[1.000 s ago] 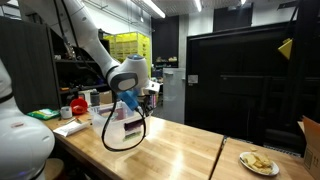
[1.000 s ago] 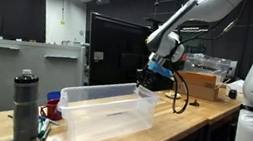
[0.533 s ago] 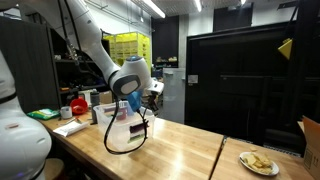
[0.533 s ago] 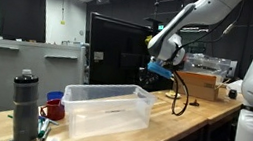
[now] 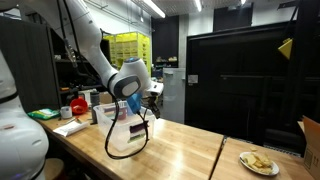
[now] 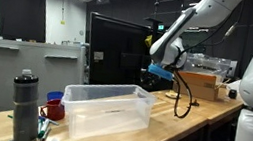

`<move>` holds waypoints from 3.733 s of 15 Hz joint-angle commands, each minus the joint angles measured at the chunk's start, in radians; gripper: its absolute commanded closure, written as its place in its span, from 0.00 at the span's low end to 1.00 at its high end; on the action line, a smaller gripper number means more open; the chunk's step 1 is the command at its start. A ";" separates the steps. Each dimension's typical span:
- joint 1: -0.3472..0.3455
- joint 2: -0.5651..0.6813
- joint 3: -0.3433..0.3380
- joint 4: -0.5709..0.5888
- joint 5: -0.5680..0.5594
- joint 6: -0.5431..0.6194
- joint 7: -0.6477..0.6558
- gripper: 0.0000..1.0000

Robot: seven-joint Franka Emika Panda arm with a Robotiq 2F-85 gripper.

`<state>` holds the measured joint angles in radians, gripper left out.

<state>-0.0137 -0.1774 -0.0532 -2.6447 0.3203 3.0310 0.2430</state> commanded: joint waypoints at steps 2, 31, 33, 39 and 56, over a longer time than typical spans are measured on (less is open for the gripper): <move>-0.026 -0.117 0.025 -0.078 -0.109 -0.035 -0.035 0.19; 0.258 -0.310 0.433 -0.091 -0.478 -0.586 -0.155 0.00; 0.333 -0.253 0.431 -0.058 -0.434 -0.606 -0.199 0.00; 0.389 -0.218 0.428 -0.048 -0.411 -0.604 -0.200 0.00; 0.399 -0.237 0.466 -0.037 -0.448 -0.606 -0.179 0.00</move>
<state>0.3701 -0.3844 0.3821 -2.6847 -0.0977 2.4300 0.0314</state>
